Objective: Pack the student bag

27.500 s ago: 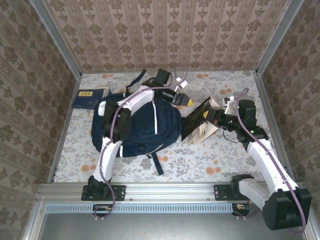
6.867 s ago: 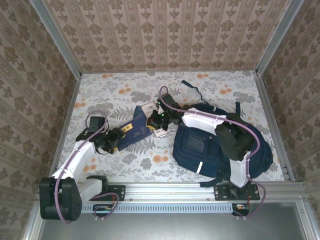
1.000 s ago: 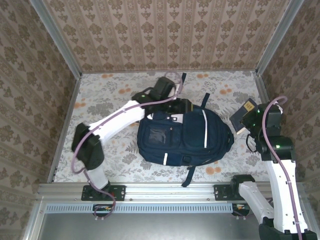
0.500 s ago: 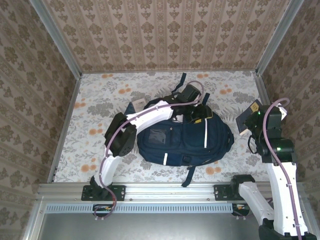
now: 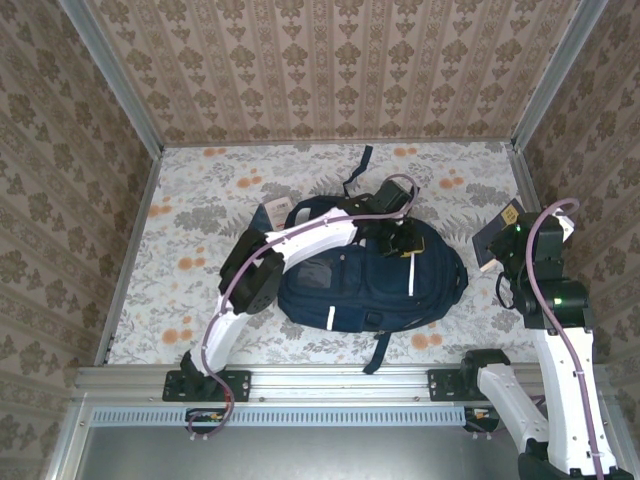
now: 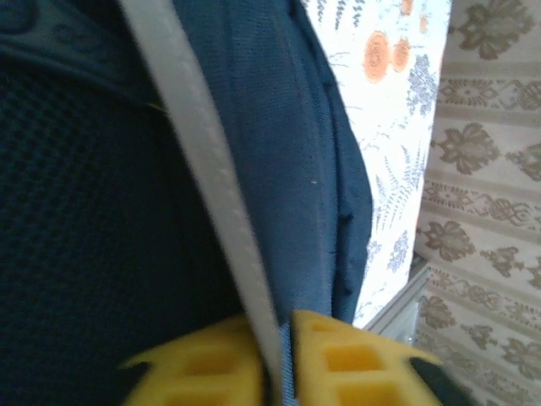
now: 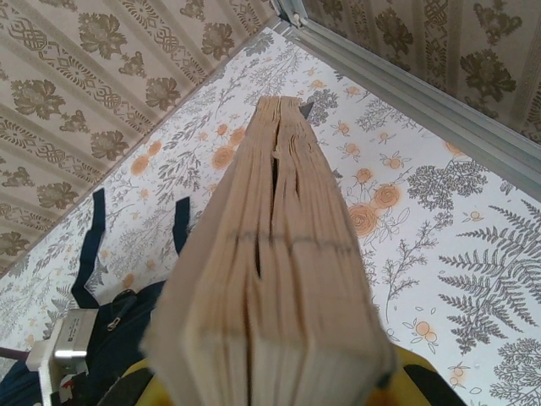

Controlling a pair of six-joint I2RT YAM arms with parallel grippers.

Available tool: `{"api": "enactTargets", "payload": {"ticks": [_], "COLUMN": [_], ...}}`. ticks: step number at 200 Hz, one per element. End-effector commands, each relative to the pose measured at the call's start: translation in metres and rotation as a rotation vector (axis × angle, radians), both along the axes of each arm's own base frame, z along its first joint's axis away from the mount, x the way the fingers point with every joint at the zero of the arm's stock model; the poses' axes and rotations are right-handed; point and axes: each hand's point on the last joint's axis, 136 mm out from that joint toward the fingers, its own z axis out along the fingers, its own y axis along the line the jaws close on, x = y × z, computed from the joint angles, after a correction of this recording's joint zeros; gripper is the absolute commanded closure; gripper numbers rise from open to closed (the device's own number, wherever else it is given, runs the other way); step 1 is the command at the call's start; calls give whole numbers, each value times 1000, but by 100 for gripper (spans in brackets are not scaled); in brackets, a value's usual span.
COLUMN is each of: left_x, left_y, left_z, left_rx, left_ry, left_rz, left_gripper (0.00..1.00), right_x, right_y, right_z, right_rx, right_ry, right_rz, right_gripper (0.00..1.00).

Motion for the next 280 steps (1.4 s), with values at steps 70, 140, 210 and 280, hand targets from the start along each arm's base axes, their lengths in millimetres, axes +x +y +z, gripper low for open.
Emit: {"api": "enactTargets", "payload": {"ticks": [70, 140, 210, 280], "left_x": [3, 2, 8, -3], "left_y": [87, 162, 157, 146], "left_z": [172, 228, 257, 289], "left_rx": [-251, -450, -539, -606], "left_ry": [-218, -254, -272, -302], "left_rz": [-119, -55, -67, -123], "left_gripper": [100, 100, 100, 100], "right_x": [0, 11, 16, 70], "right_y": [25, 166, 194, 231], "right_z": [29, 14, -22, -87], "right_rx": [-67, 483, 695, 730], "right_ry": [-88, -238, -147, 32], "right_rz": [201, 884, 1021, 982], "right_gripper": [100, 100, 100, 100]}}
